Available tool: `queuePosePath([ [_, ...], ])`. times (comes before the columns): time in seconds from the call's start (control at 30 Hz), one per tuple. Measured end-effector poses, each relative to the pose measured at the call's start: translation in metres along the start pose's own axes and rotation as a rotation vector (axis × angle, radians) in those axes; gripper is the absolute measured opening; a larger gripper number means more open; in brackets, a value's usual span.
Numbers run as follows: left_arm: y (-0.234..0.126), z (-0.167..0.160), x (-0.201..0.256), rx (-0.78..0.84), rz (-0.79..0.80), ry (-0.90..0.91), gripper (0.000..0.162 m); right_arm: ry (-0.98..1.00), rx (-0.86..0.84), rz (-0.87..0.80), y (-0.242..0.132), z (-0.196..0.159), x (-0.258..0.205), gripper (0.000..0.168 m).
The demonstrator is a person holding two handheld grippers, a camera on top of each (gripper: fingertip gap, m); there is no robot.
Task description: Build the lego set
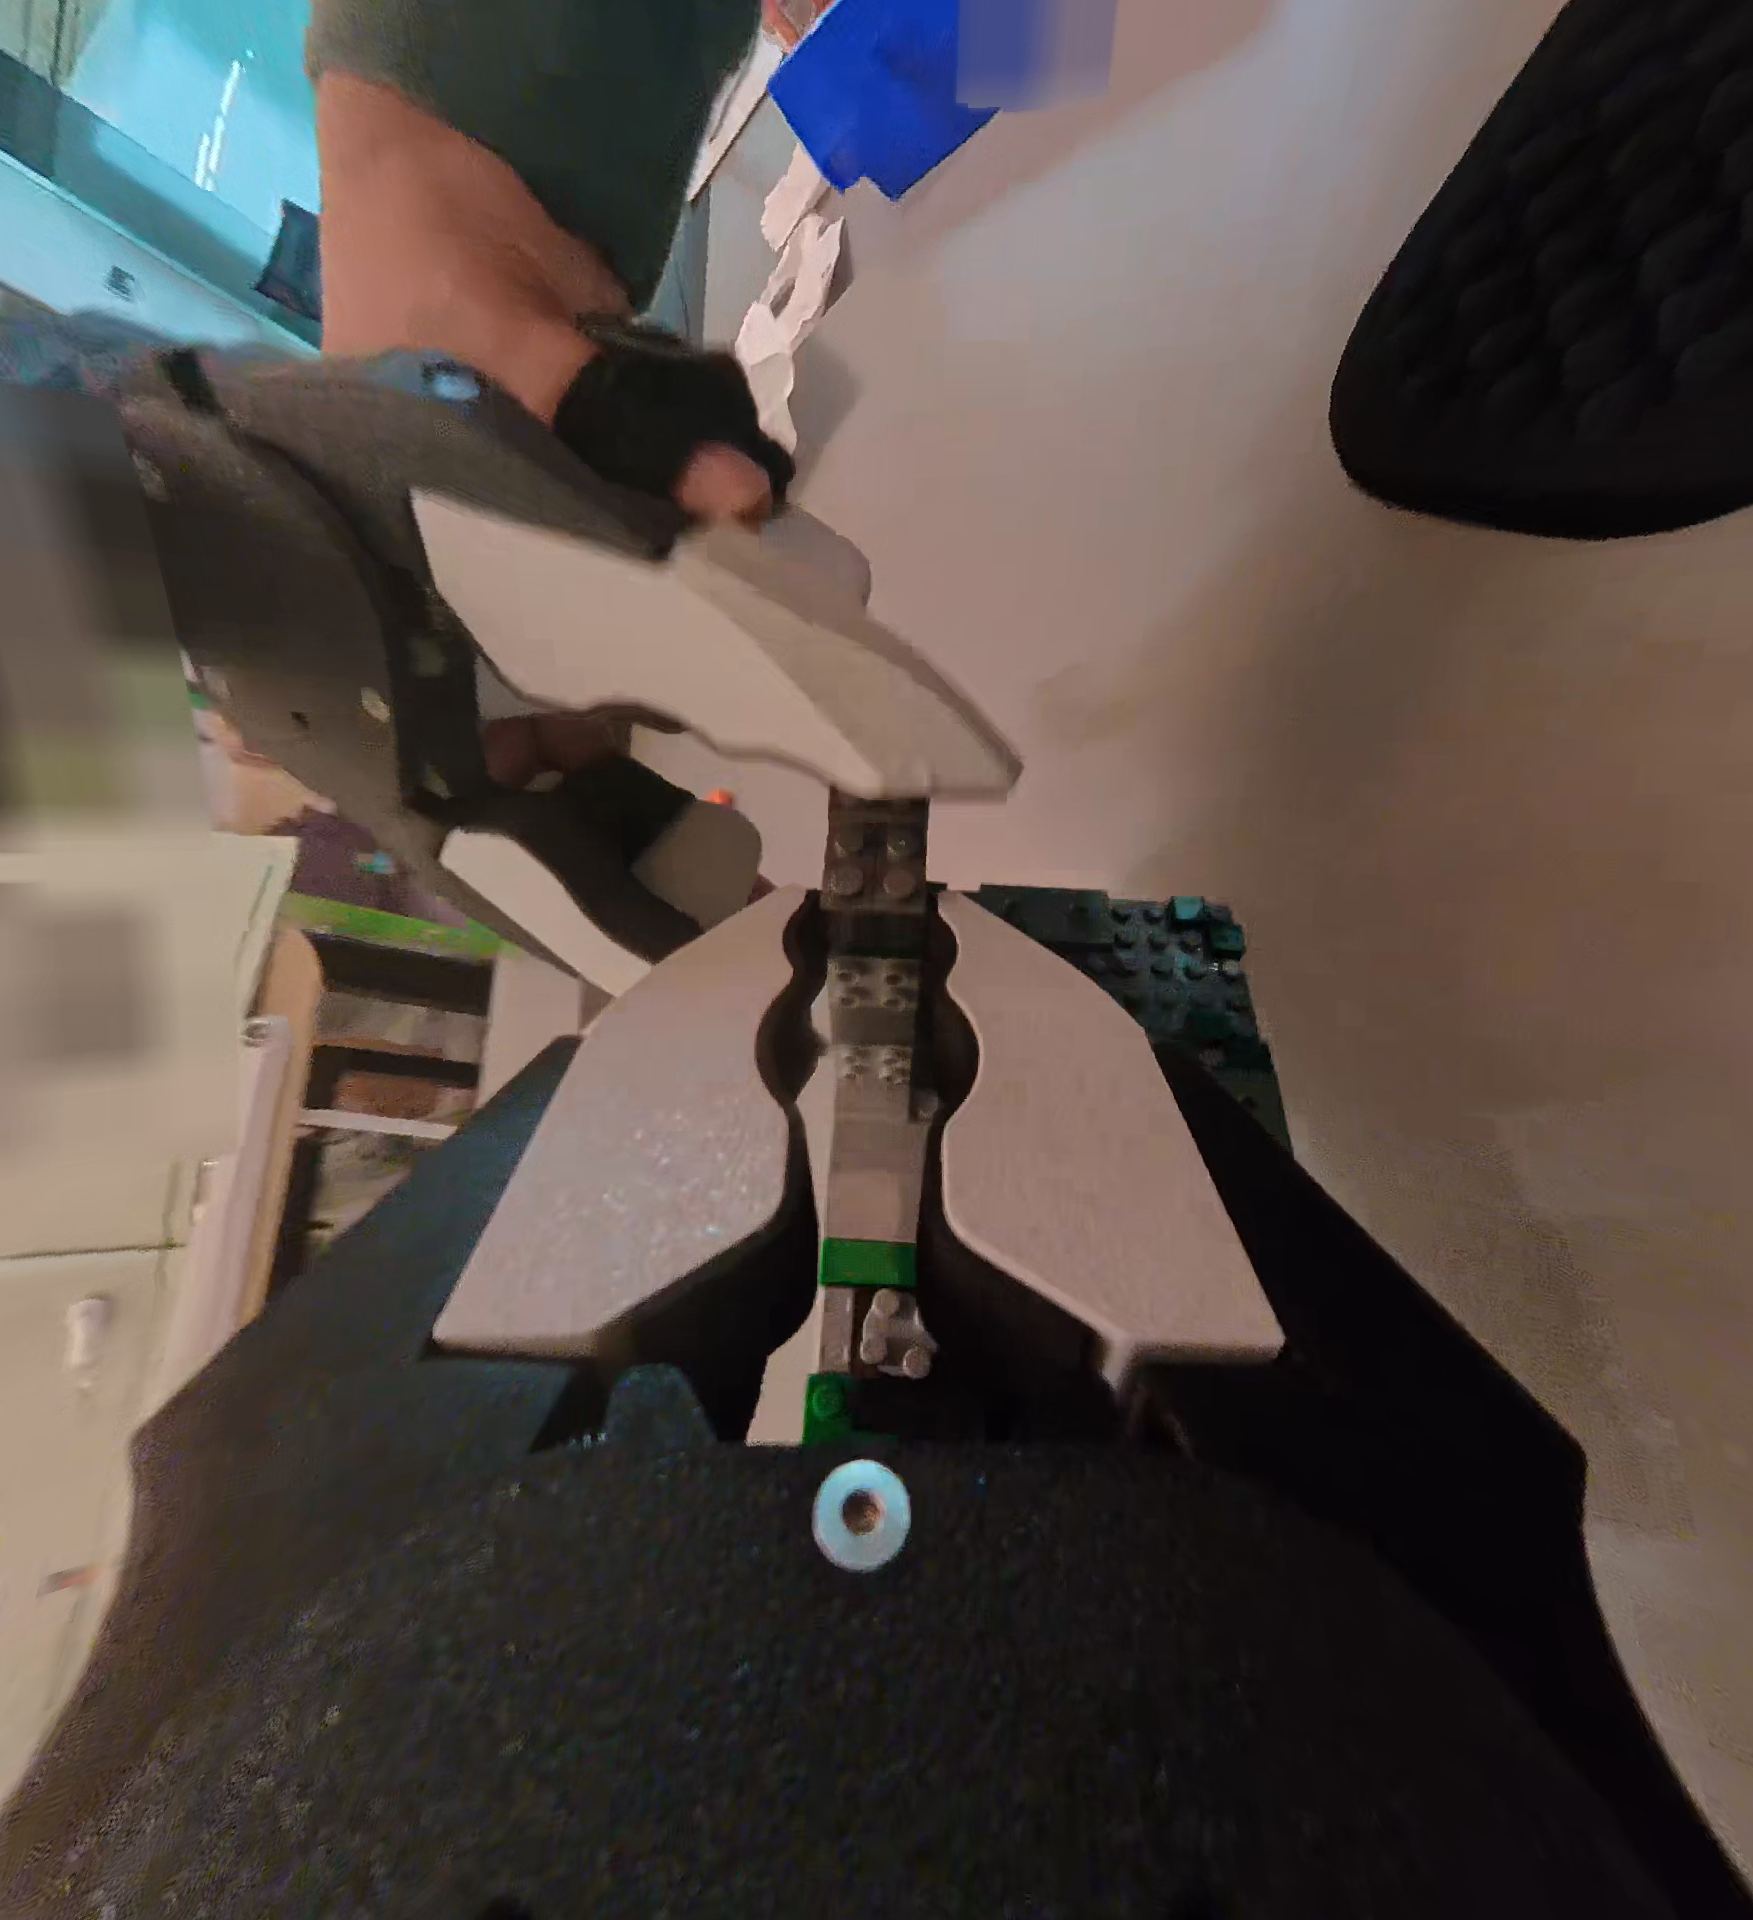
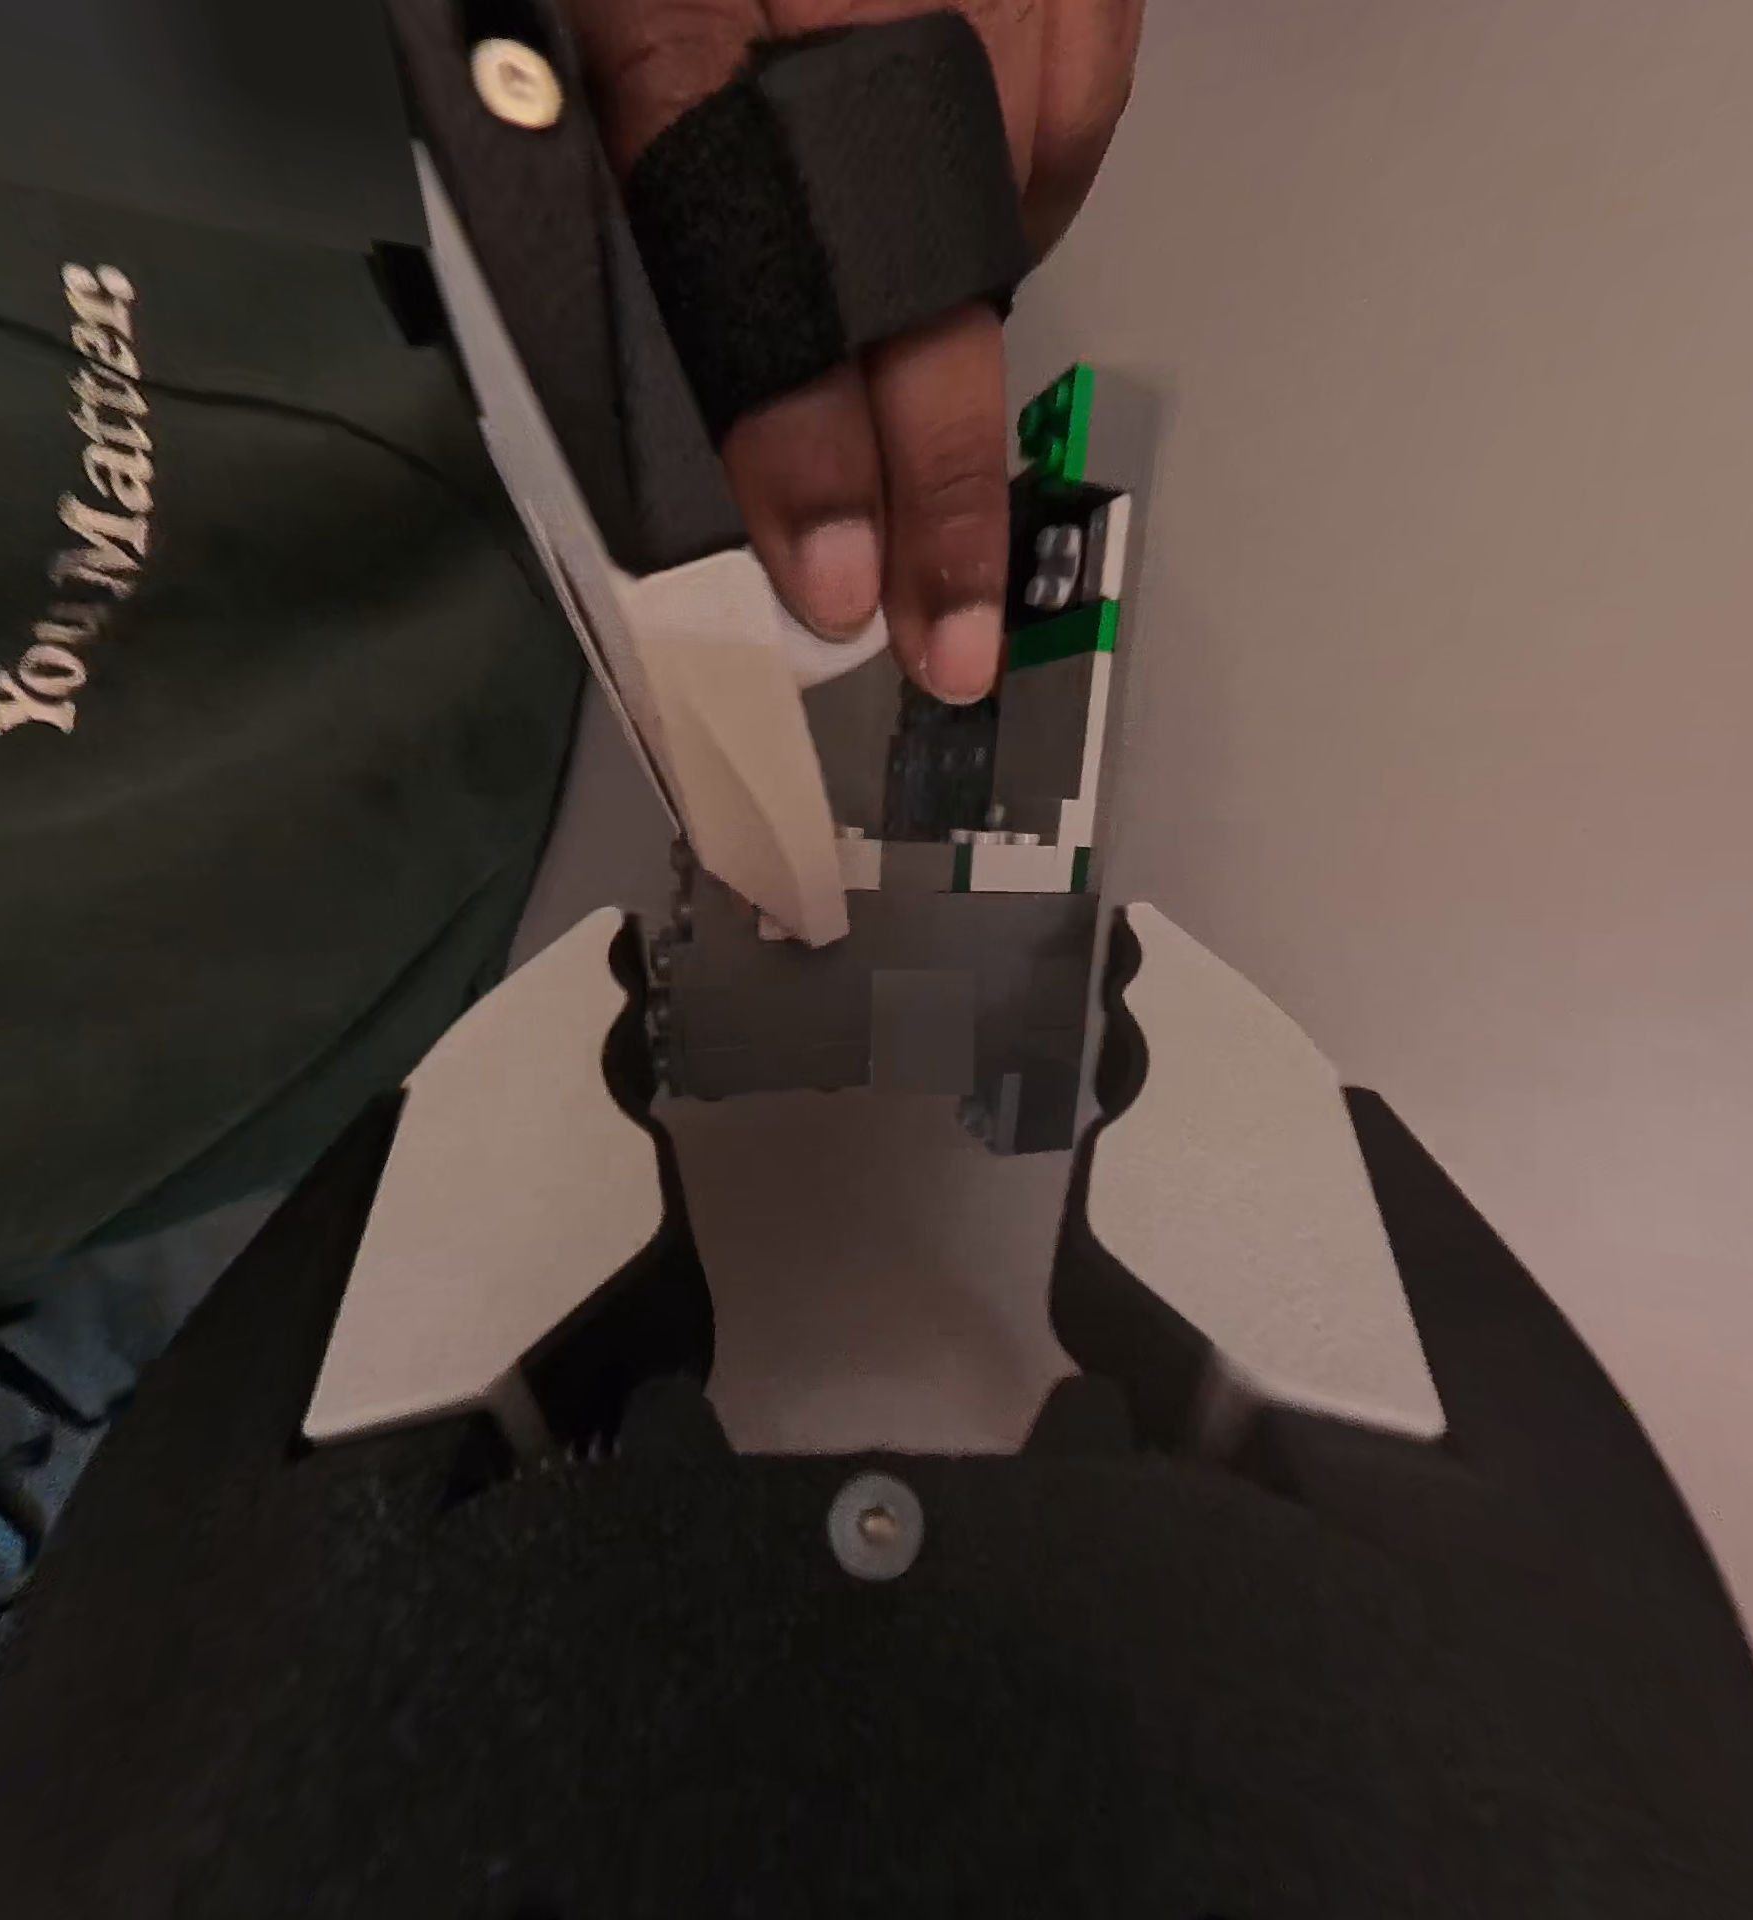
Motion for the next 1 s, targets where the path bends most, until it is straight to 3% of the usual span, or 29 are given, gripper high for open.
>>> queuePosePath([
  [0.03,-0.001,-0.004,-0.002,0.021,-0.014,-0.038,0.017,0.019,0.038,0.015,-0.003,-0.002,0.0,0.093],
  [0.13,-0.002,-0.021,-0.012,0.081,-0.1,-0.238,0.017,0.094,0.197,0.046,-0.014,-0.013,-0.002,0.092],
  [0.33,0.01,-0.077,-0.034,0.305,-0.323,-0.779,0.017,0.186,0.476,-0.083,-0.022,-0.051,-0.012,0.089],
  [0.47,0.024,-0.11,-0.038,0.397,-0.381,-0.969,0.017,0.229,0.626,-0.184,-0.01,-0.079,-0.018,0.079],
  [0.67,0.042,-0.127,-0.036,0.339,-0.351,-0.947,0.017,0.23,0.777,-0.327,0.005,-0.108,-0.024,0.045],
  [0.83,0.052,-0.129,-0.033,0.29,-0.314,-0.834,0.017,0.226,0.802,-0.499,0.013,-0.116,-0.018,0.023],
  [1.0,0.055,-0.133,-0.031,0.287,-0.298,-0.761,0.017,0.223,0.789,-0.57,0.021,-0.117,-0.012,0.0],
])
Point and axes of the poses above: each gripper's, where its closed fingertips meet, y out along the fingers, z out of its top, x = y × z across the jaws, the point moved 10 cm from there along -y, back along the fingers, and after that the axes turned 9 degrees about -z, right-handed, at the moved point
